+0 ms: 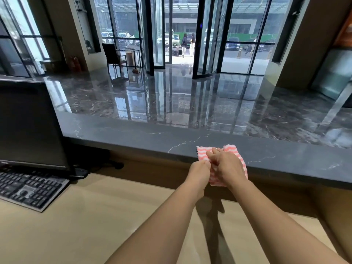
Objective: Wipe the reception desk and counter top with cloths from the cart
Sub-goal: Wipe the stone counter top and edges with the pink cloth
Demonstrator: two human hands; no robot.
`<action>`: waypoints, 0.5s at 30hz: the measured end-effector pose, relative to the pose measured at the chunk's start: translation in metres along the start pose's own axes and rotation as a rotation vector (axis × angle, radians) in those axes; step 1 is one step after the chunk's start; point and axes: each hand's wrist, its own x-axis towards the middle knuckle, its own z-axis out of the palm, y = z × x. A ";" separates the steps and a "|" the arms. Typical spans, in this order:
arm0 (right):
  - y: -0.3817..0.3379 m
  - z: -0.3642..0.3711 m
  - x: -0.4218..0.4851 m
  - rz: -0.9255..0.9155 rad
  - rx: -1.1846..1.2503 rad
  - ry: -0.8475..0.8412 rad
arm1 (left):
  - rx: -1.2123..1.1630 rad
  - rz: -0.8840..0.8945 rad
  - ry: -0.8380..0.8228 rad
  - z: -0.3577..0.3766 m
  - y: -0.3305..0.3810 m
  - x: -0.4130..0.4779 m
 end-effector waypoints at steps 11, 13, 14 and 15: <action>-0.130 0.028 0.047 -0.217 0.042 0.009 | -0.030 0.077 0.247 -0.120 0.028 0.005; -0.146 0.031 0.055 -0.256 0.020 -0.004 | -0.028 0.079 0.284 -0.138 0.031 0.006; -0.152 0.030 0.058 -0.270 0.013 -0.003 | -0.030 0.075 0.293 -0.143 0.033 0.005; -0.155 0.030 0.059 -0.273 0.026 -0.002 | -0.029 0.069 0.298 -0.146 0.036 0.006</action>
